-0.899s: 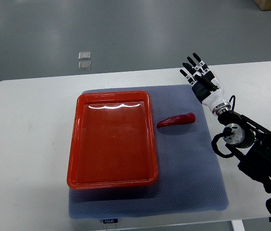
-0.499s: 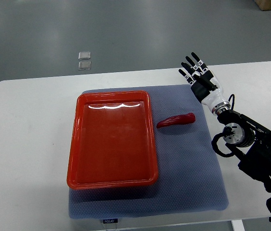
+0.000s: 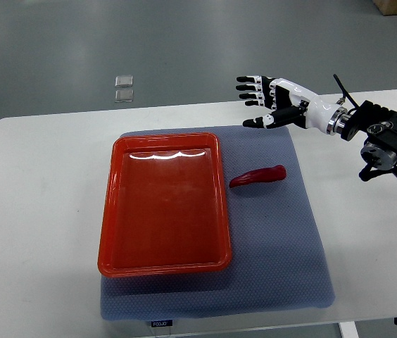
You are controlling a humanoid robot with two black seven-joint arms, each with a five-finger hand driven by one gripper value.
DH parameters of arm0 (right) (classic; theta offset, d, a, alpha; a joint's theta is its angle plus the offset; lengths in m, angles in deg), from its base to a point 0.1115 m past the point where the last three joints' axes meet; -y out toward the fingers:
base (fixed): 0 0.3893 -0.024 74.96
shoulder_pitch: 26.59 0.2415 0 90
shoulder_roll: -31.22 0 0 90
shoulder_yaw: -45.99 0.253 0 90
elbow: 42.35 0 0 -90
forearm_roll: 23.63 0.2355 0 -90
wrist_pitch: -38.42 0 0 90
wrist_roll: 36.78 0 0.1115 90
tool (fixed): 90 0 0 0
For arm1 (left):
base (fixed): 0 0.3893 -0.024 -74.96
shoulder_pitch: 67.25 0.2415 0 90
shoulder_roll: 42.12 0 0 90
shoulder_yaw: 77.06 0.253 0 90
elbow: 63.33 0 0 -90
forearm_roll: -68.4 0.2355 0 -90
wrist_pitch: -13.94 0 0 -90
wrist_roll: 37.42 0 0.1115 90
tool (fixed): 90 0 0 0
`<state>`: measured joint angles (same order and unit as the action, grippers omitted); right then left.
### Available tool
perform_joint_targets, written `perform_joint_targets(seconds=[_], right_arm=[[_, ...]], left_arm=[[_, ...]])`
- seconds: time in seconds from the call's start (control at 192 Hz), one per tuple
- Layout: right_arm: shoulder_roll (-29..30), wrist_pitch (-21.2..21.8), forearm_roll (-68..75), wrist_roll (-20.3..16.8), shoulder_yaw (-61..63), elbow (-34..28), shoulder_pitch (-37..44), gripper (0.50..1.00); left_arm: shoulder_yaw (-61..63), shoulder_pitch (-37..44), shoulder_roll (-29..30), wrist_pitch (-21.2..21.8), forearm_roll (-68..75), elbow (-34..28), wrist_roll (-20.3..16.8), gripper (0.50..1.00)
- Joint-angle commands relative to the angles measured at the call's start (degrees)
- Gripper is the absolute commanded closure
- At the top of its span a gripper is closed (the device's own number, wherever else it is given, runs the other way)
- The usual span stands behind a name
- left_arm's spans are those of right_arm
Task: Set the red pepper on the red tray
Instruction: 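Reach the right hand over the red chili pepper beside the tray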
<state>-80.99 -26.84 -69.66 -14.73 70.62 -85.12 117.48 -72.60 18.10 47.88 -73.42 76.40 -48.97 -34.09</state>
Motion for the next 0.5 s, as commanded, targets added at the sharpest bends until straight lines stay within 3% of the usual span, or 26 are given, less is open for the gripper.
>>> perform_joint_targets(seconds=[0.0, 0.151, 0.322, 0.494], right_arm=[[-3.71, 0.39, -8.02, -0.08, -9.32, -3.37, 5.7, 0.589], [-4.59, 0.22, -9.78, -0.08, -22.16, -5.92, 12.38, 0.589], [-2.13, -0.66, -11.89, -1.22, -26.82, -5.83, 13.44, 0.589], [-1.43, -4.97, -14.0, -1.39, -30.86, -5.66, 13.26, 0.593]], left_arm=[[0.02, -0.01, 0.0, 0.0, 0.0, 0.58, 0.01, 0.5], [0.02, -0.01, 0.0, 0.0, 0.0, 0.84, 0.01, 0.5], [-0.07, -0.01, 0.0, 0.0, -0.09, 0.93, 0.01, 0.5], [-0.07, 0.08, 0.0, 0.0, -0.09, 0.93, 0.01, 0.5]])
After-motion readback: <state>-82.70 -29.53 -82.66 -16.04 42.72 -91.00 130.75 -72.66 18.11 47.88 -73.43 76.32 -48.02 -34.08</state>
